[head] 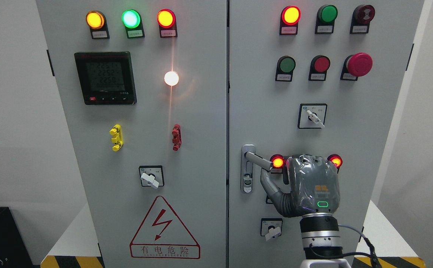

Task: Release door handle
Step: 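Open the right hand and release the turned latch lever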

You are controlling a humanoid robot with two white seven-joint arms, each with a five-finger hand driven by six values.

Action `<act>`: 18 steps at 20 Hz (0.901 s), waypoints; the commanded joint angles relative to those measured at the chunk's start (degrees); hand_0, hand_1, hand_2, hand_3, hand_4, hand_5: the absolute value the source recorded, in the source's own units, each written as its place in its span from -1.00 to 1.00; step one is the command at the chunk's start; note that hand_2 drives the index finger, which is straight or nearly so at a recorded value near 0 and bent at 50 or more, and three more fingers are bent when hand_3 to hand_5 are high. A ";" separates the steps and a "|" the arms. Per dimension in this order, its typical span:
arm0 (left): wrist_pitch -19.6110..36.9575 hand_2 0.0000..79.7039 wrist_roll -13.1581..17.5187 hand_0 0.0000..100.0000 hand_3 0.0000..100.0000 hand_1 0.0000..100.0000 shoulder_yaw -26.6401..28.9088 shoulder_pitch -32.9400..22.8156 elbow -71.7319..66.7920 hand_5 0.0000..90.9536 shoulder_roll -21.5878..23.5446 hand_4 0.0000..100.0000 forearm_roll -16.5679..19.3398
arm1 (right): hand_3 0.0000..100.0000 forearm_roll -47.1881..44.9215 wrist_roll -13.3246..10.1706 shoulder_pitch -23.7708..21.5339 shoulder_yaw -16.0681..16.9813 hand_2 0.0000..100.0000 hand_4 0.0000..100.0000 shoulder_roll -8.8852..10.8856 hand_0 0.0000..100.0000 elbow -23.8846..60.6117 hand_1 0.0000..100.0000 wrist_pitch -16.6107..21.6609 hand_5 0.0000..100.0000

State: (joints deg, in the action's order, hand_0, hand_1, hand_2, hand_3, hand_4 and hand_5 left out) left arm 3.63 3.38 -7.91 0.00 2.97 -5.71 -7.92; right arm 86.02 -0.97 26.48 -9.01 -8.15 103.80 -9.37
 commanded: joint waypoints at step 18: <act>-0.03 -1.00 0.05 -0.76 -1.00 0.11 0.00 -1.05 -0.07 -1.00 0.00 -1.00 0.01 | 1.00 -0.33 -0.34 -0.37 0.13 0.79 0.88 -0.02 -0.05 1.14 -0.44 0.06 0.90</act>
State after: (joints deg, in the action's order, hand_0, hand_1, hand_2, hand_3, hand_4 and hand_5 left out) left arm 3.63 3.38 -7.91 0.00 2.98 -5.71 -7.92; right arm 85.81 -1.21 26.45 -8.84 -8.17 104.25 -9.37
